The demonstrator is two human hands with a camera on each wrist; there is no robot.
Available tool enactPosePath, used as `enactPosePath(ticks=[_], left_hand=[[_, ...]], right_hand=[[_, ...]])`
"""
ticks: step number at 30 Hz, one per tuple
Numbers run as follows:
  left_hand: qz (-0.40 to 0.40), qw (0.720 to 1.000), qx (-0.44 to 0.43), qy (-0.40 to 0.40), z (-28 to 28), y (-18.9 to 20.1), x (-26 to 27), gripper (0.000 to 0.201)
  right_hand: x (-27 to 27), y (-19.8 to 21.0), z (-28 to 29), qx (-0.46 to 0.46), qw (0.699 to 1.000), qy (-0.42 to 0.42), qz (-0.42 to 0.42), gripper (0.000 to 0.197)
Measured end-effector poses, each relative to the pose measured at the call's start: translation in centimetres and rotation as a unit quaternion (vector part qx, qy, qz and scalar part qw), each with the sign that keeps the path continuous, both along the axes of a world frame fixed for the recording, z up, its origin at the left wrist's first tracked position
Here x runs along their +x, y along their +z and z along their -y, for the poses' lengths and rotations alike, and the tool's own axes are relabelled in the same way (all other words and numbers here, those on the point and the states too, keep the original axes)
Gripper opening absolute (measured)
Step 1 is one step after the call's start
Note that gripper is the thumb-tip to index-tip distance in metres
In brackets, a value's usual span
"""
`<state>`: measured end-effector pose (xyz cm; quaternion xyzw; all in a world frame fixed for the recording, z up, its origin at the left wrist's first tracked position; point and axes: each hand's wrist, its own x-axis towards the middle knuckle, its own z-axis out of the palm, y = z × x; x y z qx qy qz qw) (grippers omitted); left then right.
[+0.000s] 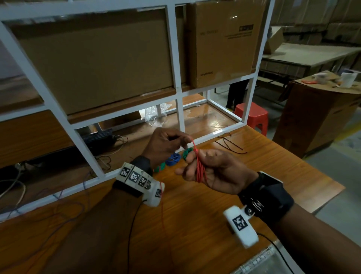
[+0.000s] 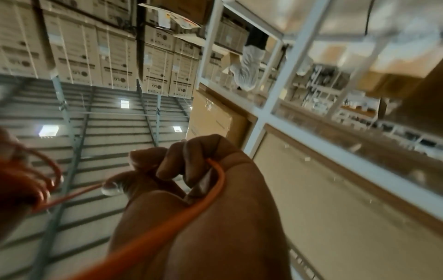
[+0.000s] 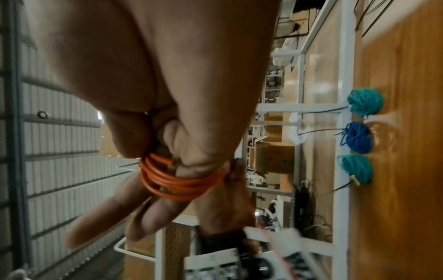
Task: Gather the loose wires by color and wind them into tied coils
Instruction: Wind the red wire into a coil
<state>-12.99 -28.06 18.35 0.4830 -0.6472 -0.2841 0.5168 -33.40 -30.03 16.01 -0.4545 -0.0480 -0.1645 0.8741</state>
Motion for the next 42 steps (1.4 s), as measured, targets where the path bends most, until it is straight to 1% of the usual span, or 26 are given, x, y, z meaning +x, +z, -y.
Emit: enactPosePath(ticks=[1, 2, 3, 4, 5, 7, 9, 11, 12, 14, 16, 17, 19, 20, 21, 22, 24, 26, 27, 29, 31, 33, 35, 37, 40, 42], left_hand=[[-0.049, 0.998, 0.025, -0.009, -0.1, -0.5, -0.8, 0.012], [-0.101, 0.993, 0.053, -0.014, -0.2, -1.2, -1.7, 0.023], [-0.134, 0.988, 0.075, -0.009, -0.4, -2.2, -2.6, 0.033], [-0.137, 0.986, 0.090, 0.002, -0.7, -3.1, -3.5, 0.039], [-0.136, 0.985, 0.103, -0.003, -1.0, -4.1, -4.3, 0.036], [-0.184, 0.970, 0.153, -0.048, -2.0, -5.8, -5.5, 0.019], [-0.198, 0.955, 0.205, -0.081, -3.2, -7.3, -5.9, 0.042], [-0.176, 0.950, 0.242, -0.084, -4.7, -8.3, -5.7, 0.047], [-0.149, 0.954, 0.252, -0.066, -5.4, -8.4, -5.4, 0.041], [-0.058, 0.970, 0.234, 0.015, -6.0, -8.0, -4.5, 0.025], [0.019, 0.981, 0.171, 0.089, -6.0, -6.8, -3.1, 0.019], [0.054, 0.983, 0.136, 0.113, -5.8, -5.9, -2.5, 0.017], [0.130, 0.975, 0.083, 0.161, -5.5, -4.1, -1.5, 0.016], [0.162, 0.967, 0.060, 0.188, -5.2, -3.2, -1.0, 0.017], [0.193, 0.958, 0.036, 0.210, -5.0, -2.3, -0.6, 0.016], [0.218, 0.950, 0.006, 0.226, -4.8, -1.5, -0.1, 0.014], [0.248, 0.939, -0.043, 0.235, -4.2, -0.1, 0.9, 0.012], [0.263, 0.941, -0.056, 0.207, -3.4, 1.1, 1.8, 0.012], [0.270, 0.944, -0.055, 0.181, -2.9, 1.6, 2.1, 0.011], [0.260, 0.956, -0.060, 0.122, -2.3, 2.3, 2.1, 0.008], [0.186, 0.979, -0.045, 0.073, -1.8, 2.4, 1.6, 0.009], [0.091, 0.994, -0.017, 0.052, -1.2, 1.3, 1.3, 0.012], [0.030, 0.999, -0.006, 0.044, -1.0, -0.5, 0.8, 0.012], [-0.034, 0.999, 0.019, 0.035, -1.1, -2.4, -0.5, 0.010], [-0.066, 0.991, 0.073, 0.088, -1.8, -4.9, -3.4, 0.016], [-0.100, 0.984, 0.125, 0.081, -2.7, -6.3, -4.9, 0.017]], right_hand=[[0.2, 0.6, 0.0, 0.024, 0.999, -0.002, 0.031, 0.031], [0.3, 1.3, 0.1, 0.051, 0.997, -0.010, 0.062, 0.032], [0.2, 2.1, 0.2, 0.071, 0.993, -0.028, 0.090, 0.036], [0.1, 2.9, 0.5, 0.082, 0.989, -0.060, 0.110, 0.037], [0.0, 3.8, 0.7, 0.088, 0.984, -0.099, 0.122, 0.038], [-0.4, 5.3, 1.7, 0.106, 0.967, -0.191, 0.133, 0.038], [-1.0, 6.3, 3.1, 0.143, 0.931, -0.300, 0.149, 0.037], [-2.1, 6.8, 4.6, 0.155, 0.881, -0.424, 0.142, 0.037], [-2.7, 6.6, 5.4, 0.131, 0.855, -0.491, 0.108, 0.037], [-3.5, 5.4, 6.3, 0.028, 0.806, -0.591, -0.016, 0.035], [-3.5, 3.3, 6.4, -0.143, 0.743, -0.631, -0.174, 0.031], [-3.2, 1.9, 6.4, -0.244, 0.698, -0.625, -0.251, 0.031], [-2.7, 0.0, 6.2, -0.423, 0.619, -0.554, -0.363, 0.028], [-2.5, -0.5, 6.0, -0.476, 0.607, -0.507, -0.385, 0.028], [-2.2, -0.7, 5.6, -0.498, 0.621, -0.462, -0.391, 0.030], [-2.1, -1.0, 5.1, -0.494, 0.654, -0.416, -0.393, 0.031], [-1.9, -1.1, 3.6, -0.435, 0.746, -0.311, -0.397, 0.033], [-1.8, -1.2, 2.0, -0.370, 0.822, -0.204, -0.382, 0.035], [-1.7, -0.8, 1.2, -0.337, 0.858, -0.146, -0.359, 0.038], [-1.4, -0.2, -0.3, -0.249, 0.929, -0.043, -0.271, 0.040], [-1.0, 0.8, -1.4, -0.155, 0.971, 0.029, -0.179, 0.033], [-0.4, 1.3, -1.5, -0.091, 0.991, 0.060, -0.077, 0.030], [0.0, 1.9, -1.0, -0.028, 0.999, 0.025, 0.005, 0.033], [0.3, 2.7, -0.3, 0.022, 0.996, -0.028, 0.076, 0.035], [0.5, 4.2, 0.5, 0.089, 0.982, -0.112, 0.122, 0.041], [0.7, 4.6, 1.2, 0.092, 0.967, -0.206, 0.116, 0.042]])
